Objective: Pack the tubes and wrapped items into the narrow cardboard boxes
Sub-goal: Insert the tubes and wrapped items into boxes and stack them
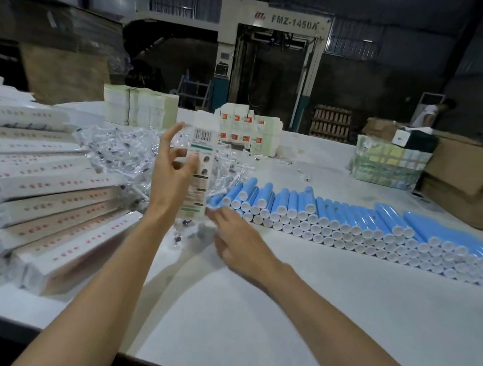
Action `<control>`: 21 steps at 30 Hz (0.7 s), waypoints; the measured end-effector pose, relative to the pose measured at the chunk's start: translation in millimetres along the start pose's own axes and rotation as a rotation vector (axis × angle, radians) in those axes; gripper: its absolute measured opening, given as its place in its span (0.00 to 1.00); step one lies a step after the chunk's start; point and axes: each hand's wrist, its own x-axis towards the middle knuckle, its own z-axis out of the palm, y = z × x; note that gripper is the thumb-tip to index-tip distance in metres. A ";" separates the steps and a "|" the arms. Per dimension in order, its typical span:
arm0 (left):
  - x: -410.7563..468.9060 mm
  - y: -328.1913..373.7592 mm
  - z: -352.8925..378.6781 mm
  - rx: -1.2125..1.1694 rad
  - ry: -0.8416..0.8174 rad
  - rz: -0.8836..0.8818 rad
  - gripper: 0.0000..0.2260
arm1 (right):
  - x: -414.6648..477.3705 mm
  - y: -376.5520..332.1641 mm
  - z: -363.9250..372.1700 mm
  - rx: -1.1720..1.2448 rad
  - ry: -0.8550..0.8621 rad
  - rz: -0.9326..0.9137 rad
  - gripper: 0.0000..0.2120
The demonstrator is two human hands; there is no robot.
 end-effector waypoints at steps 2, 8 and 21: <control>1.8 -1.8 -0.7 0.034 0.058 0.033 0.23 | 5.3 -4.4 9.6 -0.177 0.012 -0.165 0.29; 7.8 -3.2 -7.1 0.118 0.192 0.139 0.30 | 31.5 -18.3 18.0 -0.514 -0.046 -0.443 0.28; -0.6 0.6 2.9 0.019 0.128 0.060 0.35 | -9.9 3.2 -18.4 -0.322 0.279 -0.418 0.13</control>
